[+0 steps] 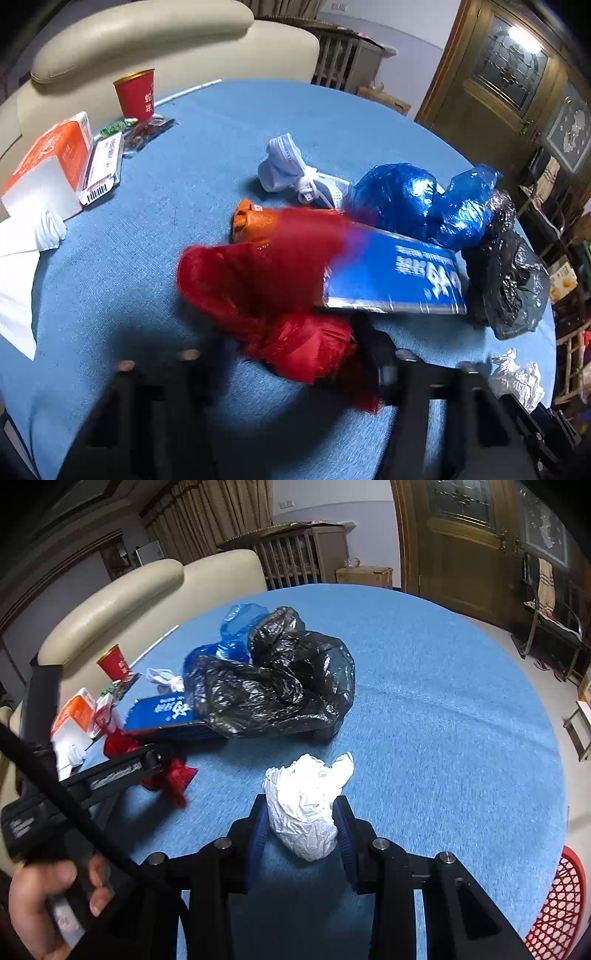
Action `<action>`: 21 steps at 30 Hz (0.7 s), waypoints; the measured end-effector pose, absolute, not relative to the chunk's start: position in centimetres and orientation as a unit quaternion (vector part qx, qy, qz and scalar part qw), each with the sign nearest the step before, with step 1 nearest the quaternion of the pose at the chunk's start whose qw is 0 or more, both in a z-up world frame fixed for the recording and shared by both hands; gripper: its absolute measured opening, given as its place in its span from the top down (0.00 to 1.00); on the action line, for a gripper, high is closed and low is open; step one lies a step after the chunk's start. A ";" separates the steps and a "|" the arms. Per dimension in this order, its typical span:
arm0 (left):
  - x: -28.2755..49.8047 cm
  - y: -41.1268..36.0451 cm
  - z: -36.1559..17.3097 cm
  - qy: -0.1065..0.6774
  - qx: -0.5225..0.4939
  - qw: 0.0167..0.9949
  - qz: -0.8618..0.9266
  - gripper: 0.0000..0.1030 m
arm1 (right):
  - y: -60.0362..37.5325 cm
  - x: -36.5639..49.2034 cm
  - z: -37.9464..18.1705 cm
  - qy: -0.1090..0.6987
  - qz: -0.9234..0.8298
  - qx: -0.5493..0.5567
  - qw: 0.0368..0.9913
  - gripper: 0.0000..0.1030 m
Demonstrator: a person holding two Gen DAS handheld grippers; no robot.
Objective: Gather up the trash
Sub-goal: 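Grasp the white plastic bag with the right tool while the left tool grasps the red mesh bag, then carry the white bag and red mesh bag over the red basket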
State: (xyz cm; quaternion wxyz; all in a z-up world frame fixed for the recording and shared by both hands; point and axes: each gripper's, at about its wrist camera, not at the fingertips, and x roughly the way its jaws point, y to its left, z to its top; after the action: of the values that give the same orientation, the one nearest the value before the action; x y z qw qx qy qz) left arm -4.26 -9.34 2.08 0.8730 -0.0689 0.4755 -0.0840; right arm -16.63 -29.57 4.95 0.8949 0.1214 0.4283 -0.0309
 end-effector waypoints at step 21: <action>-12.8 -5.0 4.7 0.457 -0.017 0.883 -0.108 0.48 | -25.7 -23.2 6.3 0.415 -0.021 0.117 0.902 0.63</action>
State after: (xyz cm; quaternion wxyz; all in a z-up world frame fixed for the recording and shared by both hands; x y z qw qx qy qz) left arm -12.77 -5.00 4.71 0.8829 -0.0168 0.4566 -0.1083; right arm -23.18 -25.70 6.34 0.9018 0.1174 0.4154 -0.0214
